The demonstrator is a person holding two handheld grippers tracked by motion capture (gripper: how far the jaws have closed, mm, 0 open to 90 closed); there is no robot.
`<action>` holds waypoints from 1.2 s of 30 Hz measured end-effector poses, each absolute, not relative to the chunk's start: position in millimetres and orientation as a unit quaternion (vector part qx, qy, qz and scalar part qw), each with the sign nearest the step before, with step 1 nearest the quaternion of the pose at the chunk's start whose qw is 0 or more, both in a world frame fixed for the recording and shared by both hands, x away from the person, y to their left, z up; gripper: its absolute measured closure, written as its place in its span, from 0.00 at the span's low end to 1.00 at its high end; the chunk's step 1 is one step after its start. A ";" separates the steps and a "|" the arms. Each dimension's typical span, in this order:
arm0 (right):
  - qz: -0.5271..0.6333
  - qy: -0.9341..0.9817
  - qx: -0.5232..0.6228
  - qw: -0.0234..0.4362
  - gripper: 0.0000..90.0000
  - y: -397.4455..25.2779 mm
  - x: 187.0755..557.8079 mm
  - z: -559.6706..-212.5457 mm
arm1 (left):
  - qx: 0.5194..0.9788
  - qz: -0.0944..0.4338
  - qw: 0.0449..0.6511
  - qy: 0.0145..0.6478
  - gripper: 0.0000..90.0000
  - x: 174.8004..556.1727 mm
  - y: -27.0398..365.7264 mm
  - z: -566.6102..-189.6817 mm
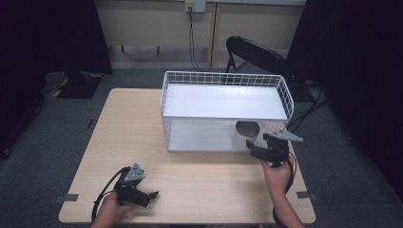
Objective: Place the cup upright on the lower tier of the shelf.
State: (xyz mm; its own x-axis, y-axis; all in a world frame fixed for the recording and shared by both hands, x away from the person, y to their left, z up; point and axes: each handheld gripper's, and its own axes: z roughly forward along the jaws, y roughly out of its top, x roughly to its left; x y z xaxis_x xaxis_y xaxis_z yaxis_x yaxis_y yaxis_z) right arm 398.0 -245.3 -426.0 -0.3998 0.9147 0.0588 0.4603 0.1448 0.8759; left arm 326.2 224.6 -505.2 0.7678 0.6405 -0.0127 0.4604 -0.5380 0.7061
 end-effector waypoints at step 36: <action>0.429 0.727 0.473 0.251 0.22 -226.5 411.6 -443.7 | 0.868 0.124 0.361 0.318 0.00 326.5 224.6 -505.2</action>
State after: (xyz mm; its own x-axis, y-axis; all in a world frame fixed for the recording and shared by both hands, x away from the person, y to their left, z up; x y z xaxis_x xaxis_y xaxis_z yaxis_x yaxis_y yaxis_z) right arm 411.6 -226.5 -443.7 -0.4264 0.9036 0.0408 0.4727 0.1841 0.8618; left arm 326.5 224.6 -505.2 0.7676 0.6407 -0.0145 0.4615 -0.5370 0.7061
